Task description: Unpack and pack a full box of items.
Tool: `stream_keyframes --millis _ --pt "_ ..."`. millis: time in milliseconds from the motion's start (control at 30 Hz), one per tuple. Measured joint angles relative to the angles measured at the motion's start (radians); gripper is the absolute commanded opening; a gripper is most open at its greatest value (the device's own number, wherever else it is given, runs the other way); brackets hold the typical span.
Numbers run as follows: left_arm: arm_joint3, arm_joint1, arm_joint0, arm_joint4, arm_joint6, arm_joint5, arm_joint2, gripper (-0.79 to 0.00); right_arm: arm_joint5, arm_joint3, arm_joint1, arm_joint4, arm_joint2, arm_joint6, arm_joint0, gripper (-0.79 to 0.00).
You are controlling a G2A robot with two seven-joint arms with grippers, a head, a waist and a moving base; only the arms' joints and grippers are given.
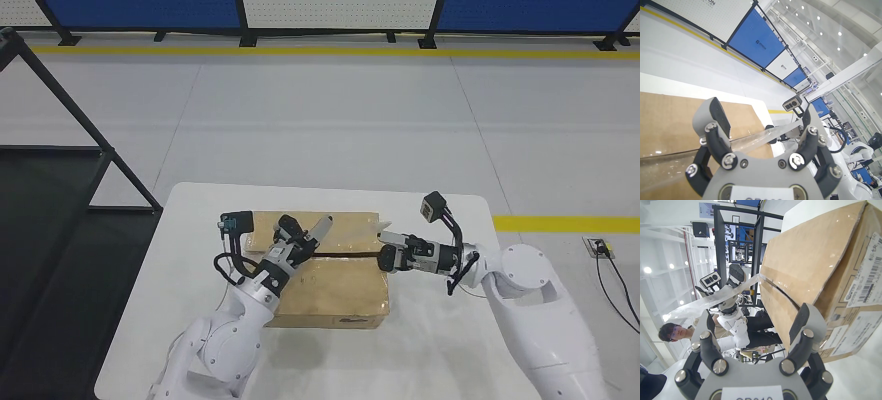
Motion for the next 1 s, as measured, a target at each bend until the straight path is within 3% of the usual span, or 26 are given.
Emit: stream_keyframes --millis 333,933,1000 --pt "0.010 -0.006 -0.004 0.008 -0.007 0.000 0.008 0.000 -0.032 -0.062 0.019 0.076 0.044 0.056 -0.073 0.000" --pt "0.005 -0.014 0.023 0.031 -0.009 -0.018 0.018 0.000 0.001 -0.020 0.025 0.205 0.022 0.095 -0.039 0.000" --pt "0.006 -0.014 0.024 0.034 -0.010 -0.020 0.017 0.000 -0.001 -0.015 0.026 0.207 0.016 0.110 -0.035 -0.428"
